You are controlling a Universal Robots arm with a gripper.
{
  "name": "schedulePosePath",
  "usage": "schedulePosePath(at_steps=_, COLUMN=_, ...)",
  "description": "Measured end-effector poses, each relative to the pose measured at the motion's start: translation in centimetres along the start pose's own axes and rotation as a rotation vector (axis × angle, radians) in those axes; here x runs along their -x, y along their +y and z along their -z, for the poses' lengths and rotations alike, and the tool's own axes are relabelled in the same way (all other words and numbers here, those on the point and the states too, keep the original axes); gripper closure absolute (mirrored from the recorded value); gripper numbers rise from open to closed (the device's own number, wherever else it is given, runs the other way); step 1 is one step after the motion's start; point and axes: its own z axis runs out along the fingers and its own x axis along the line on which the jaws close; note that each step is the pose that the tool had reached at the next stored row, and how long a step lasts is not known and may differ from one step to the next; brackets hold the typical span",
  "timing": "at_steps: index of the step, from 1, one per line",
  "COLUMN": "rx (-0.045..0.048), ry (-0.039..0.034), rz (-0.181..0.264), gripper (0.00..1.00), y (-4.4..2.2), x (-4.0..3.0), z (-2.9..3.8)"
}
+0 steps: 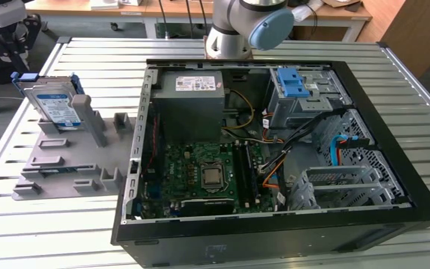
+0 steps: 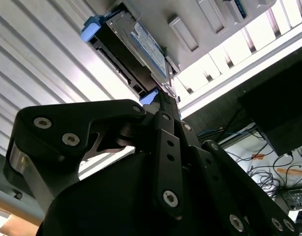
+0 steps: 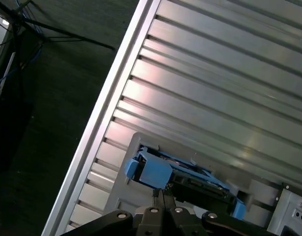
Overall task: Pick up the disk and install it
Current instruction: 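Pick up the disk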
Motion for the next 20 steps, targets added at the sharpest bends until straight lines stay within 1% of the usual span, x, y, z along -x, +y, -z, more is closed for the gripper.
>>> schedulePosePath(at_steps=2, rx=-0.0009, ry=0.0, rz=0.026, gripper=0.89, y=0.0, x=0.0, z=0.0)
schedulePosePath(at_steps=4, rx=-0.0022, ry=-0.0015, rz=0.049, gripper=0.89, y=0.0, x=0.0, z=0.0)
schedulePosePath(at_steps=8, rx=-0.0061, ry=-0.0088, rz=0.089, gripper=0.89, y=0.0, x=0.0, z=-0.04)
schedulePosePath(at_steps=10, rx=-0.0064, ry=-0.0108, rz=0.111, gripper=0.89, y=0.0, x=0.01, z=-0.06)
schedulePosePath(at_steps=16, rx=-0.0044, ry=-0.0106, rz=0.198, gripper=0.89, y=0.0, x=0.0, z=-0.07)
schedulePosePath(at_steps=20, rx=-0.0048, ry=-0.01, rz=0.256, gripper=0.89, y=0.0, x=0.0, z=-0.09)
